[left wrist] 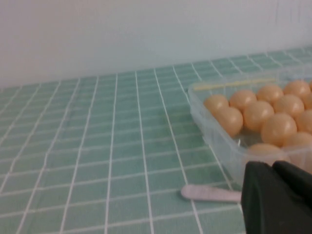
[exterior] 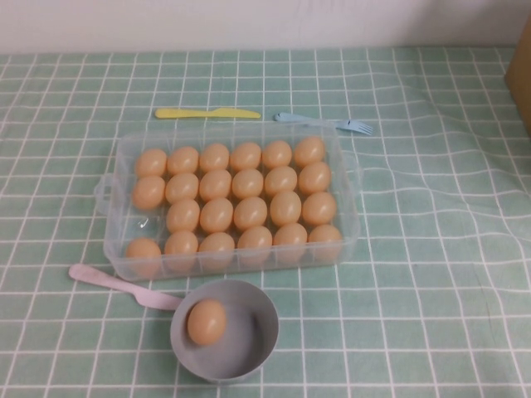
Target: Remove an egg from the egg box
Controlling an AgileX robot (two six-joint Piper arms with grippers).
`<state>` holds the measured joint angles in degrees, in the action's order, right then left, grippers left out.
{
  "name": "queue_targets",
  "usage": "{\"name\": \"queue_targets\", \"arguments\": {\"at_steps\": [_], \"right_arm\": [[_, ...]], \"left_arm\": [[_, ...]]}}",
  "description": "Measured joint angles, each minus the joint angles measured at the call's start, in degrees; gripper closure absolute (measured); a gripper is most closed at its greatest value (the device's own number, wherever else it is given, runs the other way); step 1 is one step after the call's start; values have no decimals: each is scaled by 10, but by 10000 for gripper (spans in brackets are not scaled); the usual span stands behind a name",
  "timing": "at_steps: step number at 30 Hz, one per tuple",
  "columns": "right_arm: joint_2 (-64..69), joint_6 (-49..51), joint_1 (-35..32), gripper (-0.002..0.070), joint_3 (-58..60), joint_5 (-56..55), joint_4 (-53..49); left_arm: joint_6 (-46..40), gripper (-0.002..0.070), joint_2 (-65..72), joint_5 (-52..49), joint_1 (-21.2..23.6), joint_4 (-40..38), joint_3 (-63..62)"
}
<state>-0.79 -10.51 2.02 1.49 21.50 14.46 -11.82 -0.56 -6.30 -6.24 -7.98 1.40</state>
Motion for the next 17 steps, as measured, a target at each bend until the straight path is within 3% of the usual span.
{"name": "queue_targets", "arguments": {"at_steps": [8, 17], "right_arm": [[0, 0, 0, 694, 0, 1, 0], [0, 0, 0, 694, 0, 1, 0]], "left_arm": [[7, 678, 0, -137, 1, 23, 1], [7, 678, 0, -150, 1, 26, 1]]}}
